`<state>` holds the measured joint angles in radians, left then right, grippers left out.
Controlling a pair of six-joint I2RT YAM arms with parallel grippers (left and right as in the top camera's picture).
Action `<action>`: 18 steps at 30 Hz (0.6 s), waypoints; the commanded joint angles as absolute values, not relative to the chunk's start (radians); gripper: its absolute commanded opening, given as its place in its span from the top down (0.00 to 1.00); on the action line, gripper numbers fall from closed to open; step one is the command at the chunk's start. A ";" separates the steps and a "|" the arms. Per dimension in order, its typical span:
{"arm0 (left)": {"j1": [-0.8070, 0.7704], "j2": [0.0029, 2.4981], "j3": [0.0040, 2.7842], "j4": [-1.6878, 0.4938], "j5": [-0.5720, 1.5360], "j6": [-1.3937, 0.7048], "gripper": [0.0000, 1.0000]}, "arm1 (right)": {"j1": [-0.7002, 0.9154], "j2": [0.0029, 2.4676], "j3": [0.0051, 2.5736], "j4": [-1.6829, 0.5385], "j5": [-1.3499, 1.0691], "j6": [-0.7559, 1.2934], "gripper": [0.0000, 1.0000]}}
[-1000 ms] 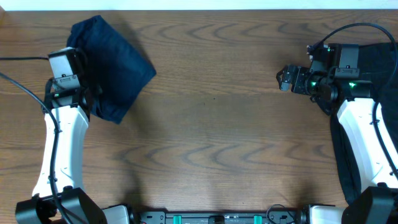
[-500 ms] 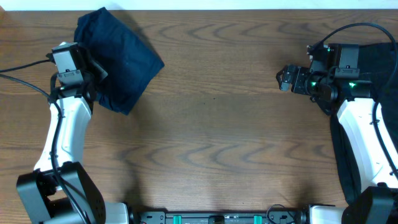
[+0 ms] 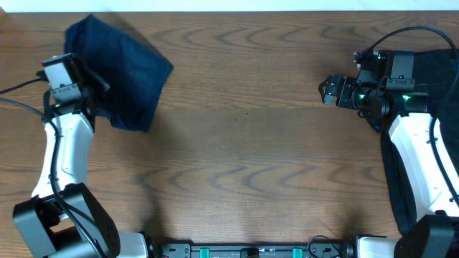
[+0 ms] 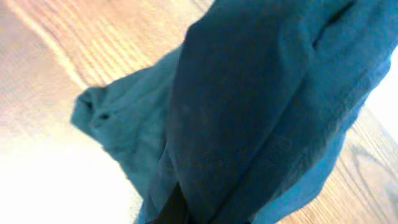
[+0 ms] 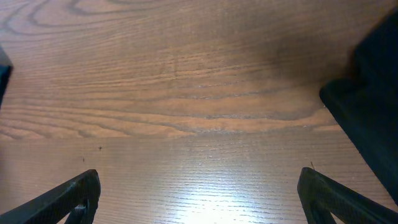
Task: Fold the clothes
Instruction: 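Lift the bundle with the left gripper and carry it to the far left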
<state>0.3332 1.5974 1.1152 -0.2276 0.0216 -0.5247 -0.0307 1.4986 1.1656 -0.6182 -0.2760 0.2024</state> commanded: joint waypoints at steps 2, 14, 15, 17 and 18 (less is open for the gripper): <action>0.369 1.594 1.145 -0.239 0.020 -0.594 0.94 | -0.038 1.500 1.164 -0.621 -0.273 0.205 0.01; 0.392 1.609 1.135 -0.238 0.014 -0.569 0.94 | -0.038 1.500 1.164 -0.621 -0.273 0.205 0.01; 0.394 1.614 1.134 -0.238 0.011 -0.569 0.94 | -0.038 1.500 1.164 -0.621 -0.273 0.205 0.01; 0.397 1.622 1.134 -0.238 0.010 -0.565 0.93 | -0.038 1.500 1.164 -0.621 -0.273 0.205 0.01; 0.400 1.626 1.134 -0.238 0.010 -0.560 0.92 | -0.038 1.500 1.164 -0.621 -0.273 0.205 0.01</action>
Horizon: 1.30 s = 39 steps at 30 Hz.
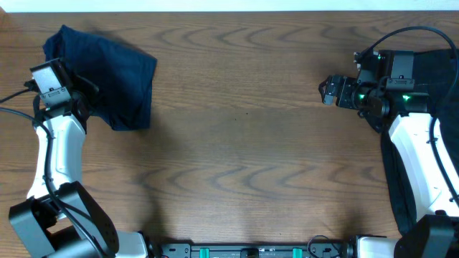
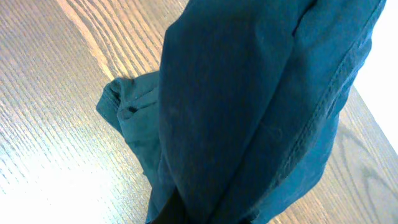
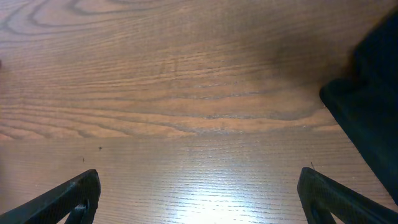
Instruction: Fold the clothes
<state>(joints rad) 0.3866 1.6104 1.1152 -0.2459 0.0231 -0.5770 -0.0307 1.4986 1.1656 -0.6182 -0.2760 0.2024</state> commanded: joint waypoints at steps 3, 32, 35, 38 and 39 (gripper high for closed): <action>0.409 1.641 1.134 -0.238 -0.009 -0.514 0.24 | -0.038 1.500 1.164 -0.621 -0.273 0.205 0.01; 0.491 1.568 1.122 -0.416 0.173 -0.410 0.93 | -0.038 1.500 1.164 -0.621 -0.273 0.205 0.01; 0.492 1.612 1.110 -0.422 0.131 -0.392 0.93 | -0.038 1.500 1.164 -0.621 -0.273 0.205 0.01; 0.503 1.664 1.108 -0.426 0.099 -0.393 0.94 | -0.038 1.500 1.164 -0.621 -0.273 0.205 0.01; 0.510 1.679 1.108 -0.426 0.096 -0.393 0.94 | -0.038 1.500 1.164 -0.621 -0.273 0.205 0.01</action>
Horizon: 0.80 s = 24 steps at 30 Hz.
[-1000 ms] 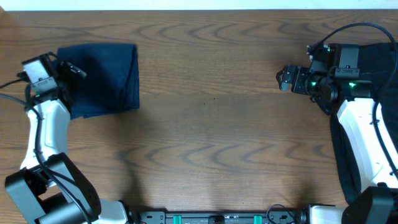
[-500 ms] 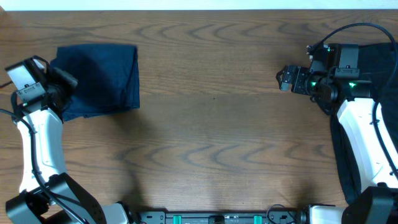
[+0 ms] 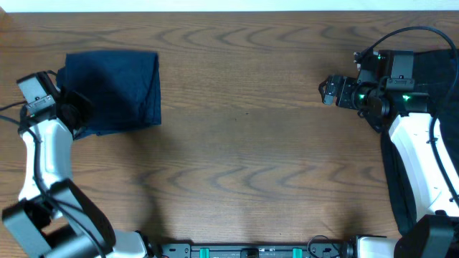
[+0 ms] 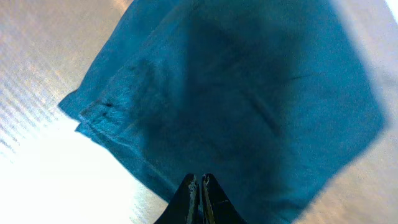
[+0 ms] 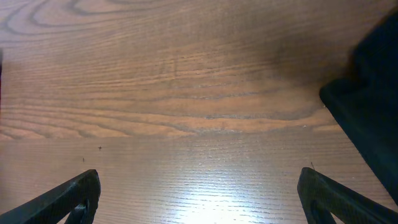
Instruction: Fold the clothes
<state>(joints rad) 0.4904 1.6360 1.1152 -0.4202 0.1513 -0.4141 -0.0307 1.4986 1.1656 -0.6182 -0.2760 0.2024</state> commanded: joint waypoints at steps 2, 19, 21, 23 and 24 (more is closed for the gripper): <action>0.525 1.708 1.108 -0.426 0.096 -0.393 0.94 | -0.038 1.500 1.164 -0.621 -0.273 0.205 0.01; 0.580 1.608 1.117 -0.434 0.281 -0.428 0.94 | -0.038 1.500 1.164 -0.621 -0.273 0.205 0.01; 0.570 1.538 1.117 -0.448 0.281 -0.432 0.94 | -0.038 1.500 1.164 -0.621 -0.273 0.205 0.01; 0.551 1.459 1.117 -0.471 0.281 -0.431 0.94 | -0.038 1.500 1.164 -0.621 -0.273 0.205 0.01; 0.536 1.418 1.117 -0.486 0.281 -0.431 0.94 | -0.038 1.500 1.164 -0.621 -0.273 0.205 0.01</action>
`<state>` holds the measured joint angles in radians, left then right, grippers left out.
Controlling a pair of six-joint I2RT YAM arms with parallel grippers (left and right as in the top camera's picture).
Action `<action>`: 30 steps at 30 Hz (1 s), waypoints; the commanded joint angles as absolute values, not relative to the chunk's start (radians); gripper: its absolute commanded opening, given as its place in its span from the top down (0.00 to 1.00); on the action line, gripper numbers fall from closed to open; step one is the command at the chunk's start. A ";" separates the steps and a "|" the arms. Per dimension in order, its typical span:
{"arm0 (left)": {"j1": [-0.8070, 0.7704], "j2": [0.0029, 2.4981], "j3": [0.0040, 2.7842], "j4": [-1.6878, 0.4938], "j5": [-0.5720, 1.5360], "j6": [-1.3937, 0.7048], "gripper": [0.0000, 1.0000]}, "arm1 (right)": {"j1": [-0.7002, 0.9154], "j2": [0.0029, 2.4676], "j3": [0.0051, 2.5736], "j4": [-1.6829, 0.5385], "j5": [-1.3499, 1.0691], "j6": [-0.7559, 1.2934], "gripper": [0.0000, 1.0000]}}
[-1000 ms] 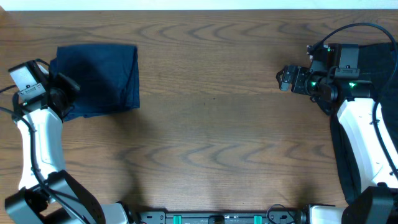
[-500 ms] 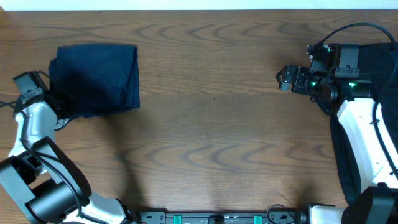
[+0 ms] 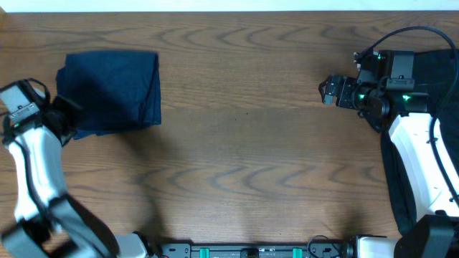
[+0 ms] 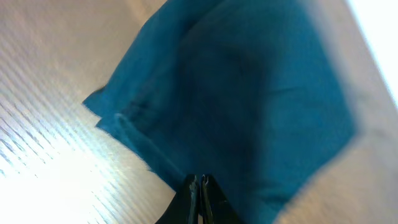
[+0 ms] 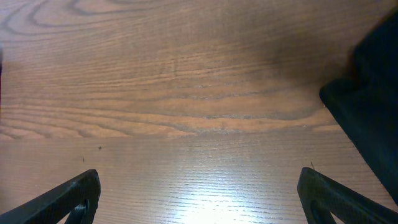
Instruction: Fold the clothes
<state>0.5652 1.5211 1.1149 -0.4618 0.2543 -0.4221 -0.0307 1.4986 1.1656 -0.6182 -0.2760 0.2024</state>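
A navy garment (image 3: 109,90) lies folded into a flat rectangle at the table's far left; in the left wrist view the garment (image 4: 249,93) fills most of the frame. My left gripper (image 3: 60,117) sits at its lower-left corner. In its own view the left gripper (image 4: 200,180) has its jaws pressed together on the cloth's near edge. My right gripper (image 3: 326,91) hovers over bare wood at the far right. Seen from its wrist, the right gripper (image 5: 199,202) is open wide with nothing between its fingers (image 5: 78,193).
A pile of dark clothes (image 3: 439,115) lies at the table's right edge under my right arm, and its corner (image 5: 373,106) shows in the right wrist view. The brown wooden table (image 3: 244,158) stretches between the two arms.
My left gripper has shifted a little left and toward the front, still shut on the garment's edge. The cloth's left edge reaches slightly further left. The right arm has not moved.
At first my left gripper held the navy garment bunched and lifted at the far left. Then the bundle sat lower and further left. By the last earlier moment it lay spread as a flat folded rectangle, where it stays. The right gripper stayed open throughout.
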 commanded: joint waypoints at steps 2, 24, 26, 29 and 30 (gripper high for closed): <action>0.505 1.354 1.117 -0.509 0.281 -0.430 0.94 | -0.038 1.500 1.164 -0.621 -0.273 0.205 0.01; 0.240 1.202 1.117 -0.681 0.280 -0.404 0.02 | -0.038 1.500 1.164 -0.621 -0.273 0.205 0.01; 0.240 1.202 1.117 -0.686 0.280 -0.404 0.02 | -0.038 1.500 1.164 -0.621 -0.273 0.205 0.01; 0.240 1.202 1.117 -0.690 0.280 -0.404 0.02 | -0.038 1.500 1.164 -0.621 -0.273 0.205 0.01; 0.240 1.202 1.117 -0.692 0.280 -0.404 0.02 | -0.038 1.500 1.164 -0.621 -0.273 0.205 0.01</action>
<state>0.2436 1.2007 1.1149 -0.6849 0.2821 -0.4141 -0.0307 1.4986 1.1656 -0.6182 -0.2760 0.2024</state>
